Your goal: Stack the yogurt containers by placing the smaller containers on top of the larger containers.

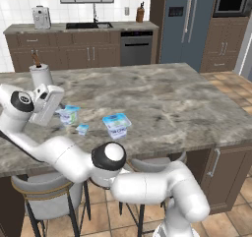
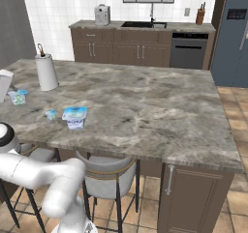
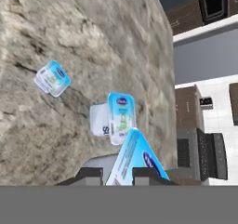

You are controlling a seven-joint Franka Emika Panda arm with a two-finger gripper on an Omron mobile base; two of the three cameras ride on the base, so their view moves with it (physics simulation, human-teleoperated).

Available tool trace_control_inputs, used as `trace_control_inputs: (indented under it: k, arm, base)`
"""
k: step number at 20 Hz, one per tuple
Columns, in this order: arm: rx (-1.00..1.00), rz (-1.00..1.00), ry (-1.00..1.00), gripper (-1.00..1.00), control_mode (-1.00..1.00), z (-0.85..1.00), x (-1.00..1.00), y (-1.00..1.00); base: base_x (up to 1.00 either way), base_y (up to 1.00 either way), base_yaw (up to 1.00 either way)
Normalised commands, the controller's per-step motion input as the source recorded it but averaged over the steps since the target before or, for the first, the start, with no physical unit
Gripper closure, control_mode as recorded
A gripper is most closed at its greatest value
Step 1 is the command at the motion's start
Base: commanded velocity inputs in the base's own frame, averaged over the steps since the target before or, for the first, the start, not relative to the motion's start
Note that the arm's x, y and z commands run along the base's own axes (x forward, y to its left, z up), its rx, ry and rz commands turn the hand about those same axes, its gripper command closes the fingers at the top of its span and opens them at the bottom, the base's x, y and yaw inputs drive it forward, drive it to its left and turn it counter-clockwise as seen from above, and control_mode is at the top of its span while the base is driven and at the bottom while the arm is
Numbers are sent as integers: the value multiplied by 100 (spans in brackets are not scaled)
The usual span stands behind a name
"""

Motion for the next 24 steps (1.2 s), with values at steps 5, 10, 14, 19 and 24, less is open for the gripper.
trace_control_inputs:
  k: [5, 10, 14, 19, 24]
  arm:
    - [0, 0, -4, 100, -100, 25, -67, -64]
    - [0, 0, -7, 100, -100, 24, -68, -66]
    - [-4, 0, -14, 100, -100, 13, -67, -65]
    - [-8, 0, -20, 100, -100, 5, -53, -68]
    - [-8, 2, -20, 100, -100, 3, -27, -71]
  base:
    - [0, 0, 0]
    - [0, 0, 0]
    - [0, 0, 0]
    - [0, 0, 0]
    - [0, 0, 0]
